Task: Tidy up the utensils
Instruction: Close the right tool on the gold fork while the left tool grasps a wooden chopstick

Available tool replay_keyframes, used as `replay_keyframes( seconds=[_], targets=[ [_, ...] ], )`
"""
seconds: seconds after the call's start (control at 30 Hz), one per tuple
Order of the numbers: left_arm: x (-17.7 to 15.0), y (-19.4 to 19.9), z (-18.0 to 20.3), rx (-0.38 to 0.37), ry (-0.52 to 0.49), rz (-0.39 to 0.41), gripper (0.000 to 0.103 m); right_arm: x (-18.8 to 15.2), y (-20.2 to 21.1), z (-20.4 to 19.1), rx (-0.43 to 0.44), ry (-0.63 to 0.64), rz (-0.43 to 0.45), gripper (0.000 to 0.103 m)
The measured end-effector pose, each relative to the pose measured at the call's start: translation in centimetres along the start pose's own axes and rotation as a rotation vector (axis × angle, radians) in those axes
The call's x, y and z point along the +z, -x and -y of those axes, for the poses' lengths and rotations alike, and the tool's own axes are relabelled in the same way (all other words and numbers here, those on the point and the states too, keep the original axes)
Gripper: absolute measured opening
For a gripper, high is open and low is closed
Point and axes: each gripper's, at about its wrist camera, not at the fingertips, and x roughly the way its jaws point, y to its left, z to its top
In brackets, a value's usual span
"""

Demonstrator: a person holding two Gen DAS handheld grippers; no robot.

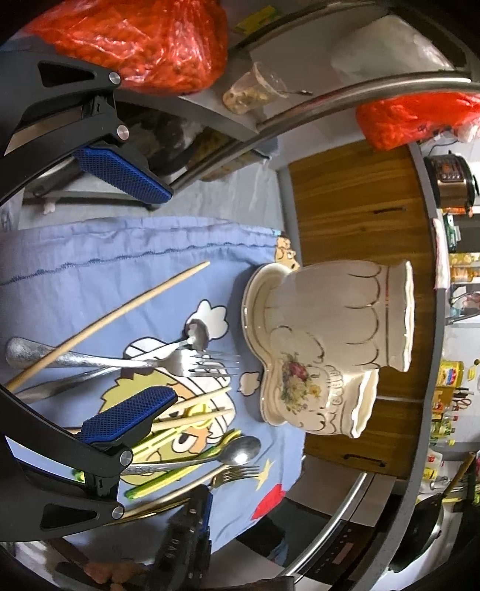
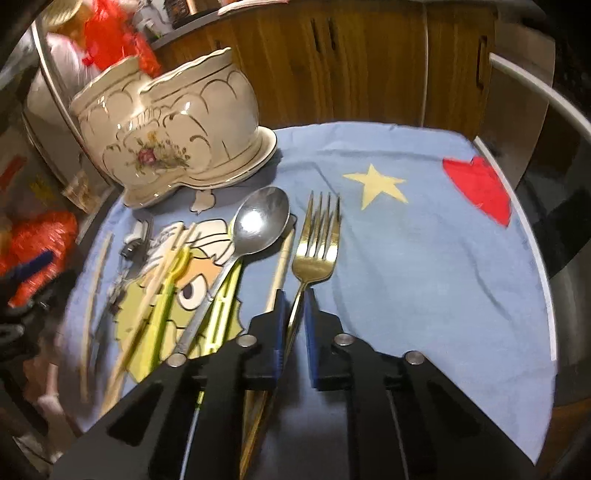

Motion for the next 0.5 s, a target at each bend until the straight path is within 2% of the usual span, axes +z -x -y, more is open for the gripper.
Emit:
replay_keyframes(
  seconds=[0.1,0.23,0.5],
  targets=[
    [-0.1,0.0,-0.4,-0.001,0.009,-0.004,0.098,0.1,0.1,0.3,0.047,-0.033,-0.005,0.007],
    [-0.1,-0.2,-1.3,-0.005,0.038,-0.017,0.098,0.2,0.6,0.1,0.068,-0.032,0.020,0.006],
    [-0.3,-1.4,-1.6,-0.025,0.047,-0.072,0.095,0.6,2.7,0.7,0.058,-0.053,0.113,0.006]
  ],
)
